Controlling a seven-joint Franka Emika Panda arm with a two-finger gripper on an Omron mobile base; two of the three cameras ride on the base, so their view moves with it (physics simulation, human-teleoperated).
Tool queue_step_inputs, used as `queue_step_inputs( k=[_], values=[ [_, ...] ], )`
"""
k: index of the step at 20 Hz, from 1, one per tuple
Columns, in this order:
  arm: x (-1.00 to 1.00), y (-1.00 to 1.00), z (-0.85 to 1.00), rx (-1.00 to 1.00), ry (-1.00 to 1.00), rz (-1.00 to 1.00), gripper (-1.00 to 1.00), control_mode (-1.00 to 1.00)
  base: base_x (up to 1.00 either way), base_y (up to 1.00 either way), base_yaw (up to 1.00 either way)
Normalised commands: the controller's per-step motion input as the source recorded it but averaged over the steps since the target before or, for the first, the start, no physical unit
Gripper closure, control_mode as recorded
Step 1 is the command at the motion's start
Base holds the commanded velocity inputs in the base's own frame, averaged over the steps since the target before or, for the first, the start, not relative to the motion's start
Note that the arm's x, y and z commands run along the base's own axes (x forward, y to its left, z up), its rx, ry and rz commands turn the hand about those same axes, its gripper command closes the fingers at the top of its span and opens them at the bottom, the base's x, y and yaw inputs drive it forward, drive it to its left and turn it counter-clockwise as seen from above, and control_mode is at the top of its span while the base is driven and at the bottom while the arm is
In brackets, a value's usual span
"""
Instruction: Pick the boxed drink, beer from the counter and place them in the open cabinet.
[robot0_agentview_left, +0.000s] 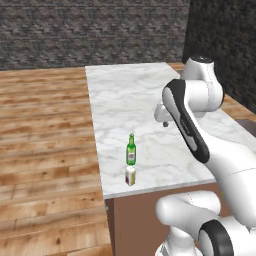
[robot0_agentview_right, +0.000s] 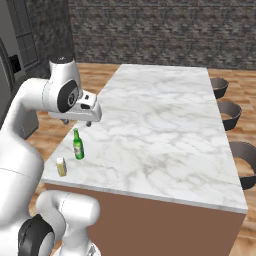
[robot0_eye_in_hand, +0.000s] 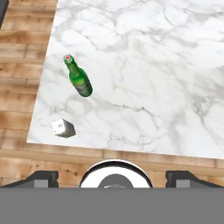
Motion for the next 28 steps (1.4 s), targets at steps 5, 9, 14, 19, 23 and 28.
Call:
queue_step_inputs(
  k=[5, 9, 14, 19, 23, 28],
  values=[
    [-0.23, 0.33, -0.07, -0.02, -0.01, 0.00, -1.00, -1.00, 0.00, 0.00, 0.00],
    [-0.21, 0.21, -0.22, -0.01, -0.04, 0.00, -1.00, -1.00, 0.00, 0.00, 0.00],
    [-0.25, 0.15, -0.31, 0.00, -0.08, 0.04, -1.00, -1.00, 0.00, 0.00, 0.00],
    [-0.24, 0.25, -0.40, 0.00, -0.03, 0.06, -1.00, -1.00, 0.00, 0.00, 0.00],
    [-0.13, 0.31, -0.38, 0.00, -0.01, 0.07, -1.00, -1.00, 0.00, 0.00, 0.00],
    [-0.02, 0.33, -0.32, 0.00, -0.01, 0.07, -1.00, -1.00, 0.00, 0.00, 0.00]
  ],
)
